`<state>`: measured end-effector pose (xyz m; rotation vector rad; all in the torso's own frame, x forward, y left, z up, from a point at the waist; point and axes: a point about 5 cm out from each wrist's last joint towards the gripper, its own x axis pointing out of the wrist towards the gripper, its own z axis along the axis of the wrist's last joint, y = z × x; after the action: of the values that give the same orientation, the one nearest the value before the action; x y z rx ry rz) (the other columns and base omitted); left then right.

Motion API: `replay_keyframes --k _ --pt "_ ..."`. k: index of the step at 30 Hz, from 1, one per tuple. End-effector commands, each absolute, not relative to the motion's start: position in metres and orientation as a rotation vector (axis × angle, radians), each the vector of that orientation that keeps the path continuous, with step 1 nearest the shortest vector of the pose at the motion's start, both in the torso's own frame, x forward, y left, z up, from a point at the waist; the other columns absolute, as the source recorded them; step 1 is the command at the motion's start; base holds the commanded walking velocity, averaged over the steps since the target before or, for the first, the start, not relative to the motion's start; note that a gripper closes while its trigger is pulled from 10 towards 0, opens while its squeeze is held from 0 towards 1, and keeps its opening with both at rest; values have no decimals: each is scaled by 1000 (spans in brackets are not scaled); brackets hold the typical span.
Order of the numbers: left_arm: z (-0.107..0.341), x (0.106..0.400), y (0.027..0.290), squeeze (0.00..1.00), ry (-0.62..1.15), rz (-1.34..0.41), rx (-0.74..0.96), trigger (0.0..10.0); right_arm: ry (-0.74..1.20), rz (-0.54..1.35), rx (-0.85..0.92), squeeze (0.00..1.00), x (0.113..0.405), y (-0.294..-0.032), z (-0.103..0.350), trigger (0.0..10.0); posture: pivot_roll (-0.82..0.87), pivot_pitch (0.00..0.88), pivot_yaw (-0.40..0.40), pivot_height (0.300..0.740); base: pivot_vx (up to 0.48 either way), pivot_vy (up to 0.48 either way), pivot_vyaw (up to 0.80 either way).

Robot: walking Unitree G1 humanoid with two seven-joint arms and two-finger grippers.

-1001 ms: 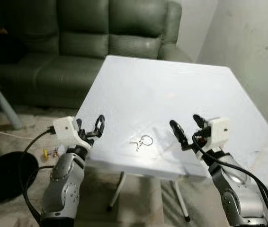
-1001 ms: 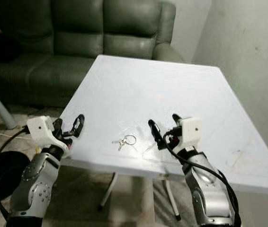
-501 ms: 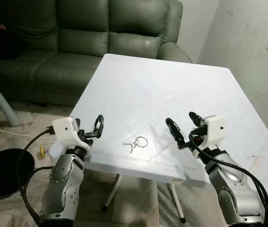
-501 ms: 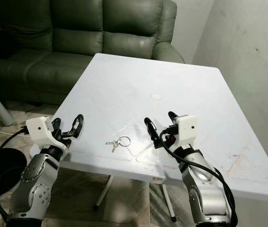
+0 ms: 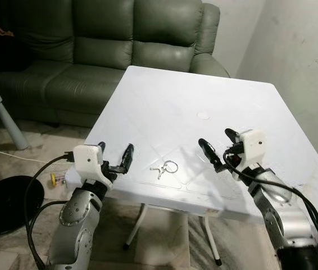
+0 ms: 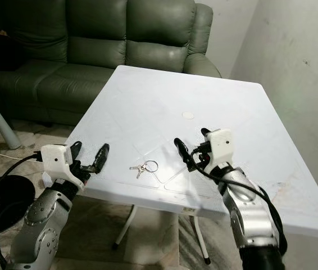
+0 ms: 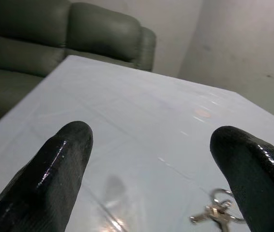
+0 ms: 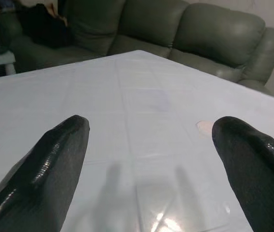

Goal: Hang keys on a hook

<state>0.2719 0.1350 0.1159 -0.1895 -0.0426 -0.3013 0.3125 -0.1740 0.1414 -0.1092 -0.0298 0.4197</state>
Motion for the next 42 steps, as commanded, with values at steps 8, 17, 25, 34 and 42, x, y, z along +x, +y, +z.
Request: replay_keyframes --k 8,17,25,34,42 --pt "116 264 127 0 -56 -328 -156 10000 -40 481 -171 0 331 -167 151 10000 21 0 -92 740 0 0 0" --pt "111 248 114 0 -50 -357 -161 10000 -41 610 -193 0 342 -150 152 10000 45 20 -116 740 0 0 0" --pt "109 237 107 0 -45 -365 -166 10000 -24 718 -219 0 344 -137 149 10000 56 37 -133 740 0 0 0" --pt "108 230 102 0 -32 -384 -172 10000 -8 776 -238 0 349 -131 146 10000 69 53 -139 740 0 0 0" --pt "109 229 100 0 -29 -390 -177 10000 34 889 -247 0 347 -123 142 10000 73 54 -136 740 0 0 0"
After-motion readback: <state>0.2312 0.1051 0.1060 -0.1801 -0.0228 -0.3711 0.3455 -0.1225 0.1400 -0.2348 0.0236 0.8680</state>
